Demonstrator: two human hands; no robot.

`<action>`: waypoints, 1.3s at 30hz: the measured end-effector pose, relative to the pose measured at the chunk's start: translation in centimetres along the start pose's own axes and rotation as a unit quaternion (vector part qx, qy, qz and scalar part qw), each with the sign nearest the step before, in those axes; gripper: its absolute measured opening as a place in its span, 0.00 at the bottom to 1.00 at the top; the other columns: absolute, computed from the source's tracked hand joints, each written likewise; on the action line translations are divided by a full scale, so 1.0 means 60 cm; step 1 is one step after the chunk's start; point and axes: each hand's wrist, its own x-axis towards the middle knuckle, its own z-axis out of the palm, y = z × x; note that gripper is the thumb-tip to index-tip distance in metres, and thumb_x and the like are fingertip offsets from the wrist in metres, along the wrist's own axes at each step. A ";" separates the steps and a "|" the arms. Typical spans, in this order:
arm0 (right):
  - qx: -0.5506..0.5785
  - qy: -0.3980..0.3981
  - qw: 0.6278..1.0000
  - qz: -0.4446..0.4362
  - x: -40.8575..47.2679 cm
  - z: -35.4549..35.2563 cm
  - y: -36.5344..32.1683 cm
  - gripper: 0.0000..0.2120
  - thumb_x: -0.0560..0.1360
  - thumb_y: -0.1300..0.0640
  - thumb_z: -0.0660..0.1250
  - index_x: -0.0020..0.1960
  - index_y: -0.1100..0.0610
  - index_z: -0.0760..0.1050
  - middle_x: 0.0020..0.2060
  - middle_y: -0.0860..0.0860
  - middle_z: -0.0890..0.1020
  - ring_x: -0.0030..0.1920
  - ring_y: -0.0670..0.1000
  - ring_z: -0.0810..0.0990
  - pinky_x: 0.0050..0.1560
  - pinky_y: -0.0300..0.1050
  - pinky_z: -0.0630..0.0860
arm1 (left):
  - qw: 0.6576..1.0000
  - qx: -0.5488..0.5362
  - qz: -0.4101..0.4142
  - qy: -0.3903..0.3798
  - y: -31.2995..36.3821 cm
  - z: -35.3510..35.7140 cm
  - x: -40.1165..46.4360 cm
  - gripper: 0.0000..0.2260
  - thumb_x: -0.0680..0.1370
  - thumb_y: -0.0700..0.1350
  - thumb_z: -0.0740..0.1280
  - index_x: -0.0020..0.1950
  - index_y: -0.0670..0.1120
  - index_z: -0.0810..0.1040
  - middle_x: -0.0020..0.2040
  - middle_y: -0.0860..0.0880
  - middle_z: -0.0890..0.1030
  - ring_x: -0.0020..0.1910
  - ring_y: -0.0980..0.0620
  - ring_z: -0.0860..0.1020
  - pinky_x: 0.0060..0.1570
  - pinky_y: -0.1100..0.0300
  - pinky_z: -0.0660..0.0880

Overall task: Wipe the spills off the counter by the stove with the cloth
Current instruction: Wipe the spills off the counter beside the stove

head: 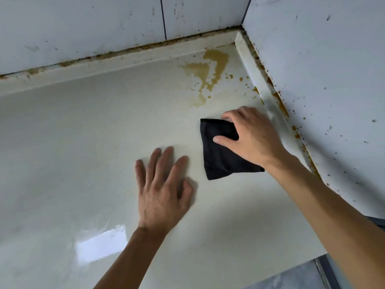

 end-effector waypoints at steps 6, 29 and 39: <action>0.075 -0.099 0.992 -0.003 0.033 -0.025 0.017 0.18 0.76 0.35 0.71 0.55 0.48 0.76 0.49 0.44 0.76 0.50 0.50 0.77 0.49 0.48 0.73 | 1.000 0.002 0.001 -0.001 -0.002 0.003 -0.001 0.20 0.79 0.51 0.67 0.71 0.50 0.79 0.77 0.43 0.74 0.80 0.38 0.69 0.78 0.34 0.57; 0.073 0.132 0.976 -0.155 -0.102 0.022 -0.012 0.10 0.79 0.48 0.70 0.57 0.49 0.84 0.52 0.45 0.80 0.56 0.51 0.79 0.56 0.50 0.76 | 1.000 -0.008 -0.006 -0.015 -0.005 0.001 0.002 0.20 0.79 0.51 0.67 0.71 0.51 0.79 0.78 0.44 0.73 0.81 0.38 0.68 0.77 0.34 0.60; -0.037 0.043 0.996 -0.072 -0.035 0.098 -0.080 0.33 0.86 0.38 0.49 0.87 0.50 0.50 0.86 0.48 0.52 0.86 0.57 0.46 0.84 0.64 0.50 | 0.998 -0.001 -0.037 -0.045 0.001 -0.002 0.000 0.27 0.79 0.54 0.64 0.78 0.48 0.74 0.83 0.43 0.68 0.84 0.39 0.62 0.82 0.33 0.55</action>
